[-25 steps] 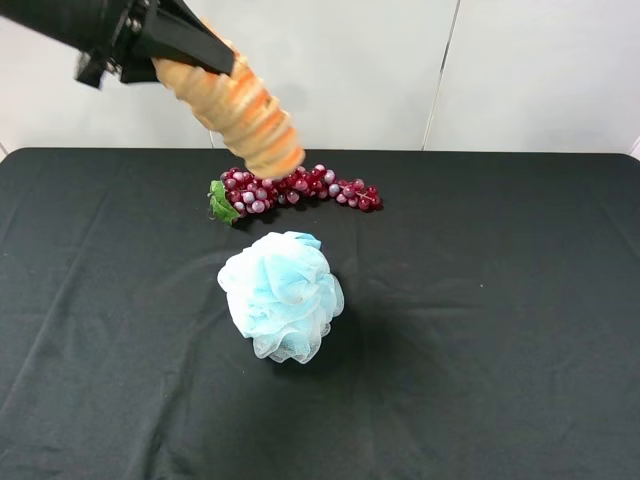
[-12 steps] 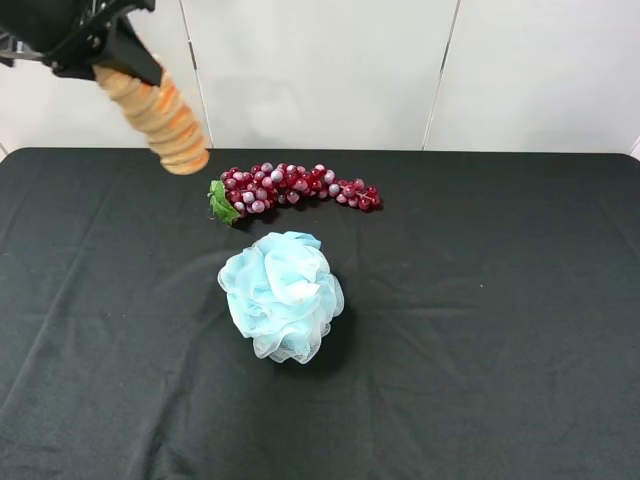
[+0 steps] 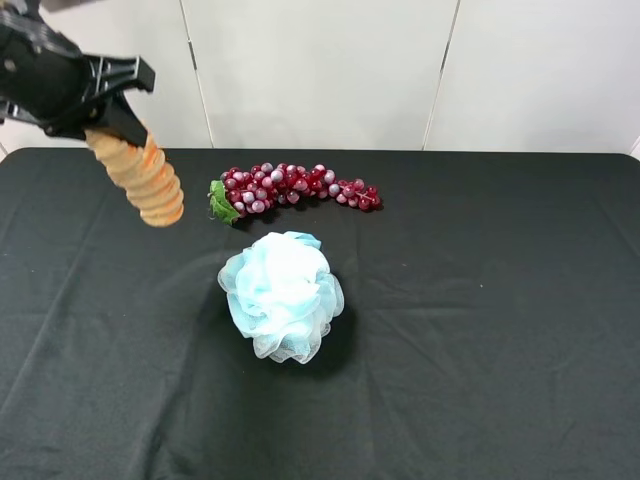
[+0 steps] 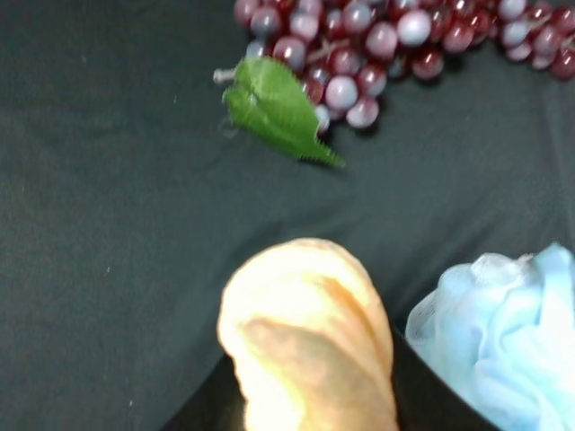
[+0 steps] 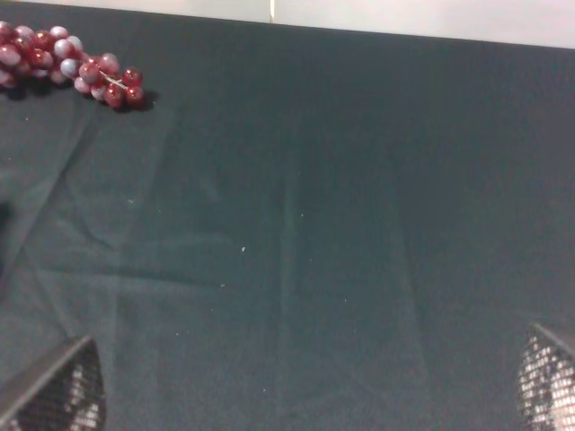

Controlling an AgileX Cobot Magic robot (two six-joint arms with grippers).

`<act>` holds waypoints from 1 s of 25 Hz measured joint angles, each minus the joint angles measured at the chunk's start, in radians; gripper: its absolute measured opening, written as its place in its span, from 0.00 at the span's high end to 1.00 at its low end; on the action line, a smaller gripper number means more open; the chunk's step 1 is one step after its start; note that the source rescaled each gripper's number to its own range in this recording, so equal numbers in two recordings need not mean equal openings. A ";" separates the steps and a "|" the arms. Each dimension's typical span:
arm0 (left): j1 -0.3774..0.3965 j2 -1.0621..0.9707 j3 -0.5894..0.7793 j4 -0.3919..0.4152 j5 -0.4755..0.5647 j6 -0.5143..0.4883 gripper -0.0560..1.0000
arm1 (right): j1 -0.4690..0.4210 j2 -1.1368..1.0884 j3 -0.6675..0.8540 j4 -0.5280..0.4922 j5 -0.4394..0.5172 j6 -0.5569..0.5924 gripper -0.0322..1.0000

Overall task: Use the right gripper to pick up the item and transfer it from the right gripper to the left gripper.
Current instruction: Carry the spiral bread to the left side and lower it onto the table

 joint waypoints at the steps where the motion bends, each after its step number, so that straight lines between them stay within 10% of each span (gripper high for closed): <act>1: 0.000 0.000 0.008 0.000 -0.001 0.009 0.92 | 0.000 0.000 0.000 0.000 0.000 0.000 0.00; 25: 0.000 0.164 0.054 -0.144 -0.063 0.268 0.94 | 0.000 0.000 0.000 0.000 0.000 0.000 0.00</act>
